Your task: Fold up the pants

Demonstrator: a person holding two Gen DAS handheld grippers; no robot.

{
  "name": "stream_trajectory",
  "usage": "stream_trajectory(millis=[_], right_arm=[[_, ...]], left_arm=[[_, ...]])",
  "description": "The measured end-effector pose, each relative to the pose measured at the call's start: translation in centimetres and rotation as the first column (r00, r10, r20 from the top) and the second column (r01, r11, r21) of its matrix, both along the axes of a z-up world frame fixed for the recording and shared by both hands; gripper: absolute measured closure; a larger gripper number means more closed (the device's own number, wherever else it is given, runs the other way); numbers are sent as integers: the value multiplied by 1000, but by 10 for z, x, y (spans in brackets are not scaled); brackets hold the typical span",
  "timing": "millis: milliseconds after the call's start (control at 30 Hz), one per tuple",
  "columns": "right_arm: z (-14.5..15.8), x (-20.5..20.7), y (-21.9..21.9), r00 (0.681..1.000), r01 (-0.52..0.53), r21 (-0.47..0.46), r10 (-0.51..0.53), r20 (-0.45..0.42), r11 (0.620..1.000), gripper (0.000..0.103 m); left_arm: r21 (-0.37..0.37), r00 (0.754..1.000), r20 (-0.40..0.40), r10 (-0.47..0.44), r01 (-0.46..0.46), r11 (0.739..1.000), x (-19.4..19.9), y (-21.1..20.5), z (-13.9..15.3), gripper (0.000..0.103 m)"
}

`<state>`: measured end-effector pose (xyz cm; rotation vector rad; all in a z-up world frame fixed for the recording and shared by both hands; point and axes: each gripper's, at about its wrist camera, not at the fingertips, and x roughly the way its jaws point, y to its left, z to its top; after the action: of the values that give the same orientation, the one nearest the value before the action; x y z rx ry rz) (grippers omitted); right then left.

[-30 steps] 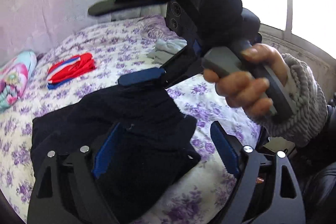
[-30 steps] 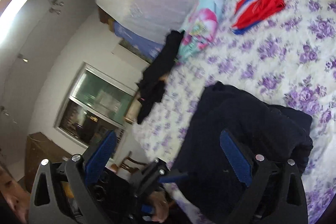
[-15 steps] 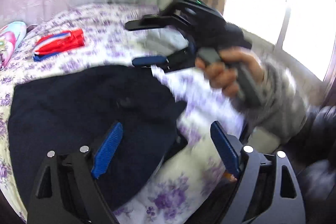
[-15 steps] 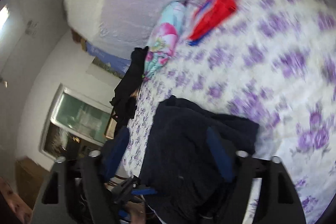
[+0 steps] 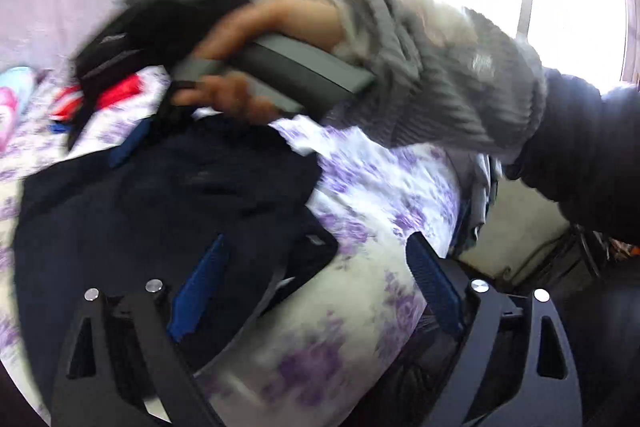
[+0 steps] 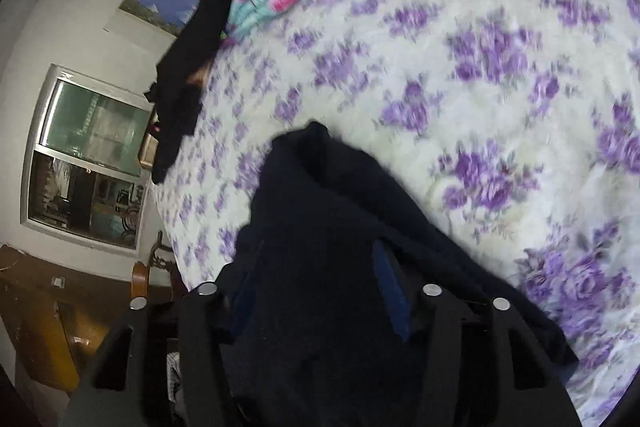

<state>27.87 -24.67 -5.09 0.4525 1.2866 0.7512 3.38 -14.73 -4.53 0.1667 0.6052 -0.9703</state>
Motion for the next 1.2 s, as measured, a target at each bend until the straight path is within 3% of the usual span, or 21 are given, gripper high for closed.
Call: stream_trajectory(millis=[67, 167, 233, 300, 367, 467, 500, 533, 567, 600, 667, 767, 833, 867, 900, 933, 1000, 1067, 1133, 1200], right_arm=[[22, -5, 14, 997, -44, 37, 41, 68, 998, 19], [37, -2, 61, 987, -140, 88, 132, 96, 986, 17], [29, 5, 94, 980, -193, 125, 185, 72, 973, 16], [12, 16, 121, 978, -210, 141, 210, 17, 967, 16], [-14, 32, 134, 983, -185, 57, 185, -5, 981, 19], [-37, 52, 115, 991, -108, 95, 115, -67, 990, 38], [-34, 56, 105, 995, -75, 107, 82, -54, 991, 39], [-25, 56, 95, 999, -40, 67, 40, -9, 997, 36], [-15, 56, 87, 999, -3, 19, 3, 41, 1000, 25], [-8, 57, 81, 998, 16, 12, -17, 66, 1000, 21], [6, 50, 70, 998, 7, 84, -13, 64, 996, 20], [23, 20, 73, 992, -58, 83, 49, 113, 995, 14], [23, -2, 76, 988, -109, 73, 99, 122, 991, 10], [17, -6, 83, 987, -116, 66, 107, 118, 991, 7], [8, -9, 84, 989, -114, 52, 109, 100, 992, 7], [-10, -10, 81, 994, -98, 16, 97, 56, 995, 9], [-22, -9, 72, 997, -57, 33, 55, 46, 998, 20], [1, -18, 57, 990, 12, -2, -11, 142, 1000, 20], [42, -43, 38, 940, 82, -84, -49, 338, 993, 13], [68, -66, 14, 883, 160, -118, -89, 460, 980, 6]], left_arm=[[-23, 995, 11, 98, -98, 995, 3, 28, 6, 15], [-61, 968, -48, 246, -249, 967, 21, 71, 7, 13], [-41, 947, -76, 312, -315, 948, 31, 83, -1, 13], [-25, 932, -155, 328, -336, 942, 44, 91, -19, 13], [-12, 926, -163, 339, -346, 938, 44, 92, -32, 13], [12, 929, -110, 353, -354, 935, 36, 85, -39, 13], [5, 929, -112, 352, -353, 936, 33, 86, -37, 13], [-7, 930, -121, 347, -350, 937, 32, 88, -34, 13], [-44, 932, -144, 331, -340, 939, 30, 95, -28, 13], [-76, 932, -163, 323, -338, 938, 26, 102, -22, 13], [-112, 923, -188, 337, -361, 926, 31, 125, -16, 13], [-91, 896, -165, 411, -429, 899, 44, 135, -6, 13], [-1, 864, -159, 478, -484, 875, 56, 131, -14, 11], [60, 846, -197, 495, -494, 868, 66, 128, -25, 8], [96, 819, -292, 494, -489, 867, 78, 126, -46, 6], [60, 804, -337, 491, -502, 863, 82, 130, -53, 4], [40, 805, -330, 492, -509, 860, 80, 133, -52, 4], [43, 806, -301, 510, -523, 851, 74, 134, -42, 4], [34, 803, -249, 541, -551, 834, 69, 142, -27, 4], [29, 784, -191, 590, -596, 802, 67, 150, -7, 4]])
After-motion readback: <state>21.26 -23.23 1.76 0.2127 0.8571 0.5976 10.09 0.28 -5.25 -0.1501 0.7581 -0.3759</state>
